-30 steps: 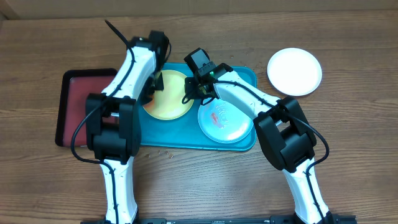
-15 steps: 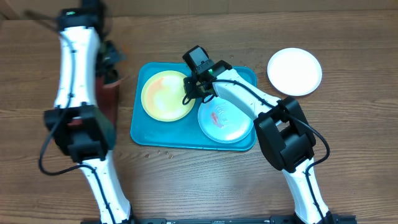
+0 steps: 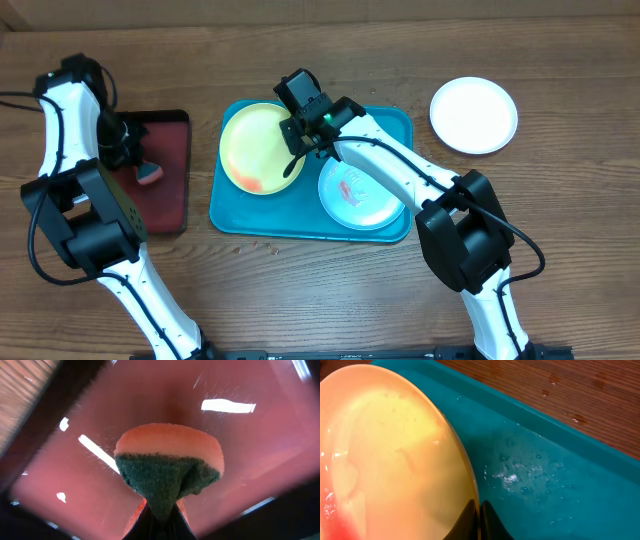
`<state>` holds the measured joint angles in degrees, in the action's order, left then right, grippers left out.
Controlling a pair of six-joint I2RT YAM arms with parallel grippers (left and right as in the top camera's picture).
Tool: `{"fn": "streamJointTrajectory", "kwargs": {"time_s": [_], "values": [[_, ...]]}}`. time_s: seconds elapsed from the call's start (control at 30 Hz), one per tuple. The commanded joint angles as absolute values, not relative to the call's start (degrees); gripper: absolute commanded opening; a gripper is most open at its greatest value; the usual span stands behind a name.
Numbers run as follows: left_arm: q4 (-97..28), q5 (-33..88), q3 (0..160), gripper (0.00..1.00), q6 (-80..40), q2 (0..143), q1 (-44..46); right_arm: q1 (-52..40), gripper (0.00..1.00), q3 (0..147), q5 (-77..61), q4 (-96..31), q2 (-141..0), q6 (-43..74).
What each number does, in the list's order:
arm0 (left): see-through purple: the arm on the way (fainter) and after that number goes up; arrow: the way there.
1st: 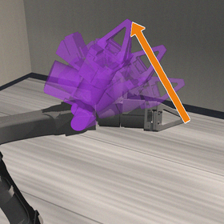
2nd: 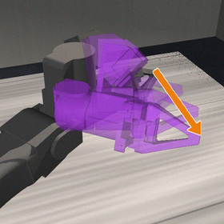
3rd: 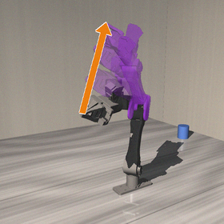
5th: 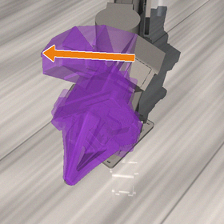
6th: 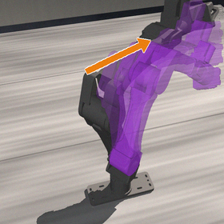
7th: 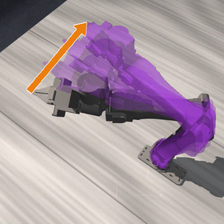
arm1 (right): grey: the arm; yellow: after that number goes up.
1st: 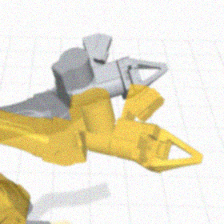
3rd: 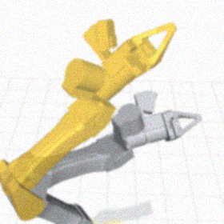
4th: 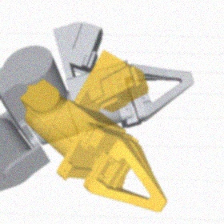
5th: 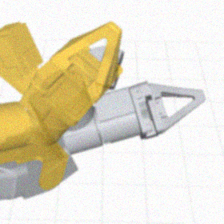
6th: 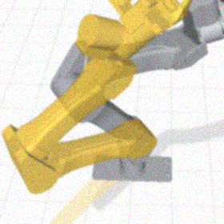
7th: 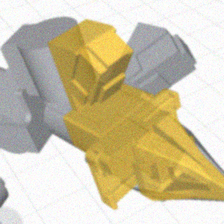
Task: Clean dirty plates on tray and stack at the side
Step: 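Return the sponge to the red tray with the left gripper, then lift the yellow plate with the right gripper and stack it on the white plate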
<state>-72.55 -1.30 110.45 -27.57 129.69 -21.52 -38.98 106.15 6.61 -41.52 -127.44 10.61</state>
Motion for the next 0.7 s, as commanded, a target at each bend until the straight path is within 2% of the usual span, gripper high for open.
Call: {"fn": "streamJointTrajectory", "kwargs": {"time_s": [0.0, 0.2, 0.23, 0.33, 0.4, 0.57, 0.67], "values": [[-71.0, 0.1, 108.2, 0.04, -28.7, 129.6, -21.6, -38.8, 0.04, 107.8, 8.0, -41.9, -124.9, 8.4], [-69.8, 0.0, 107.7, 0.06, -28.7, 129.6, -21.6, -39.0, 0.04, 107.8, 10.0, -41.8, -123.4, 6.1], [-69.6, 0.0, 107.7, 0.14, -28.7, 129.6, -21.6, -39.0, 0.04, 107.8, 10.1, -41.8, -123.1, 6.1], [-69.0, 0.0, 107.7, 0.51, -28.7, 129.6, -21.6, -39.2, 0.04, 107.8, 10.1, -41.7, -121.7, 5.9], [-68.9, 0.0, 107.7, 0.62, -28.7, 129.6, -21.6, -39.2, 0.04, 107.8, 11.2, -41.7, -120.9, 5.9], [-69.0, 0.0, 107.7, 0.69, -27.8, 129.6, -21.7, -39.3, 0.04, 107.8, 14.7, -42.0, -119.4, 5.5], [-69.0, 0.0, 107.7, 0.70, -27.9, 129.6, -21.7, -39.3, 0.04, 107.8, 15.2, -41.9, -119.0, 4.4]]}}
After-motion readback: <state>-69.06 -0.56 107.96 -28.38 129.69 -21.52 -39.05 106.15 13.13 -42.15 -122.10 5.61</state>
